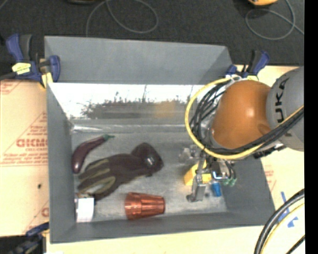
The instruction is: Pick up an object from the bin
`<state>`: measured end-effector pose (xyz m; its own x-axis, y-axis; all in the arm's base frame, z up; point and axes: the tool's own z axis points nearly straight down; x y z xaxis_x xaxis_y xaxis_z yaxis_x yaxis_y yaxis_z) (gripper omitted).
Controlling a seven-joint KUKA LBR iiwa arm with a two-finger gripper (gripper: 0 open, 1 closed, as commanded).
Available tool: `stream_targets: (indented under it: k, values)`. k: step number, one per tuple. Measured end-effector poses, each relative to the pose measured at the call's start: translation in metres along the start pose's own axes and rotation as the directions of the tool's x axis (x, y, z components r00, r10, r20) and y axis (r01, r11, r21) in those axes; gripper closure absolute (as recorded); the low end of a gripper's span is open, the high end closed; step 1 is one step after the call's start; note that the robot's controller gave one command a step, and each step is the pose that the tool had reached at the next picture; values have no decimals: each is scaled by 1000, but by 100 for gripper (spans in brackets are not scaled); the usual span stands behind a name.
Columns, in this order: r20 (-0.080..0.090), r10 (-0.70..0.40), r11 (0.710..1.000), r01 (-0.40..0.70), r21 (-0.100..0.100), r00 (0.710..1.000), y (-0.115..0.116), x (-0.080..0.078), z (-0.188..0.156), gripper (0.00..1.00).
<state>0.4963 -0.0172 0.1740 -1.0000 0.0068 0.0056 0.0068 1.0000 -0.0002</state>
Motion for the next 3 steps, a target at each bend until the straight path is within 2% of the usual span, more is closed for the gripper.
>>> stream_targets:
  k: [1, 2, 3]
  values:
    - [8, -1, 1000, 1, 1, 1000, 0, -2, -4, 0]
    - [11, -87, 996, 87, 0, 996, -34, 0, 26, 0]
    - [8, -58, 998, 58, 3, 998, -55, -9, 51, 0]
